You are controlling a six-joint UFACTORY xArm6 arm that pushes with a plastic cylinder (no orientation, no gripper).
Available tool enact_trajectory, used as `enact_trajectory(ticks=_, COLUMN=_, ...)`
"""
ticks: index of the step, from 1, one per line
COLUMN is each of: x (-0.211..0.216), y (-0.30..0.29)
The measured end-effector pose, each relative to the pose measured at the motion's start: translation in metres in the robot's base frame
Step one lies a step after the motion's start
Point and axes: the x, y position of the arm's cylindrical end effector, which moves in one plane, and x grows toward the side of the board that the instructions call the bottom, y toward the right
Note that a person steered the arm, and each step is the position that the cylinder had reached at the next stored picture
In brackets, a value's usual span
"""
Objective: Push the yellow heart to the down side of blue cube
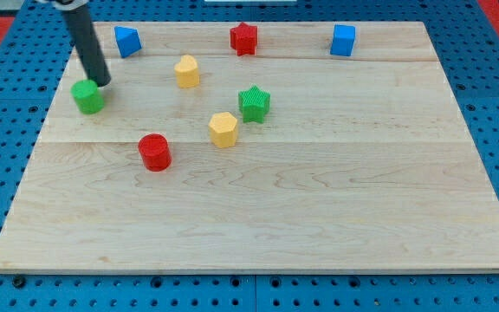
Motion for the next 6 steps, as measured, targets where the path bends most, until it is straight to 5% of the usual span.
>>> enact_trajectory(ticks=1, x=-0.025, y=0.019)
enact_trajectory(ticks=4, x=-0.032, y=0.232)
enact_trajectory(ticks=6, x=0.037, y=0.361)
